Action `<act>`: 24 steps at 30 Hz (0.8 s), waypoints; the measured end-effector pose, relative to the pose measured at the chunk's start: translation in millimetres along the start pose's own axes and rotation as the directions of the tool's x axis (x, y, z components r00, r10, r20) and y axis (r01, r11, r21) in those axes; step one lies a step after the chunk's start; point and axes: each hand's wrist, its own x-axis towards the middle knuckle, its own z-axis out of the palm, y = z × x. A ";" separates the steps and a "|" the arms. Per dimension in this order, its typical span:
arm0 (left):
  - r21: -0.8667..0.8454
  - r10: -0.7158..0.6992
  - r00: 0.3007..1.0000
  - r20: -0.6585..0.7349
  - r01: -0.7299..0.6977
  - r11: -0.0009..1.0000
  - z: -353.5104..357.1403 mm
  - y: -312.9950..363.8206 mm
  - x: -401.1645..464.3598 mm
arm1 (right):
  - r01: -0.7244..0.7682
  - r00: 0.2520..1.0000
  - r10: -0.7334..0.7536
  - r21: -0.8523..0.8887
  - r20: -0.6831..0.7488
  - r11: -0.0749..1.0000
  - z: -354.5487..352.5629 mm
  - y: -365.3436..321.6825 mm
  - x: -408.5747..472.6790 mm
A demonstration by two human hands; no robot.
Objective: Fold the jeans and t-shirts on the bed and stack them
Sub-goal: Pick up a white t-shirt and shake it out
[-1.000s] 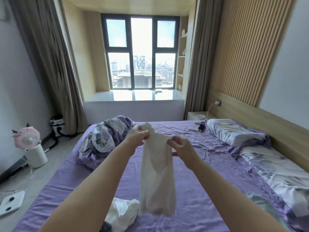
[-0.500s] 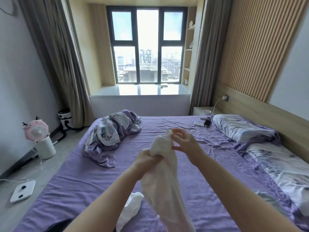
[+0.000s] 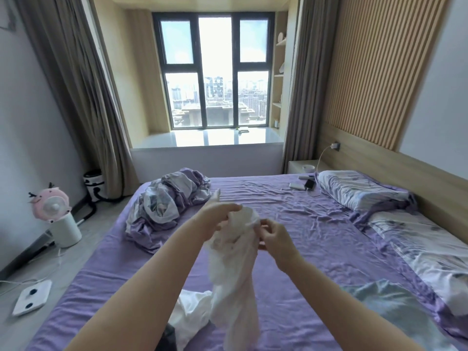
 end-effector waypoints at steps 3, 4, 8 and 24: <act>0.166 0.125 0.969 0.212 -0.161 0.973 -9.2 -20.8 -13.2 | -0.050 0.998 0.055 0.180 -0.021 0.982 4.2 -29.3 16.1; 0.234 0.149 0.941 0.305 -0.226 0.946 -10.3 -28.8 -16.4 | -0.059 0.998 0.066 0.209 -0.023 0.976 5.0 -37.3 21.4; 0.629 0.321 0.939 0.124 -0.324 0.706 -3.0 -49.6 -10.0 | -0.084 0.996 0.092 0.270 -0.018 0.959 4.8 -56.8 32.4; -0.276 0.212 0.946 -0.245 -0.278 0.920 2.5 30.5 13.0 | 0.050 0.993 0.031 -0.647 0.113 0.761 -40.8 26.6 -10.4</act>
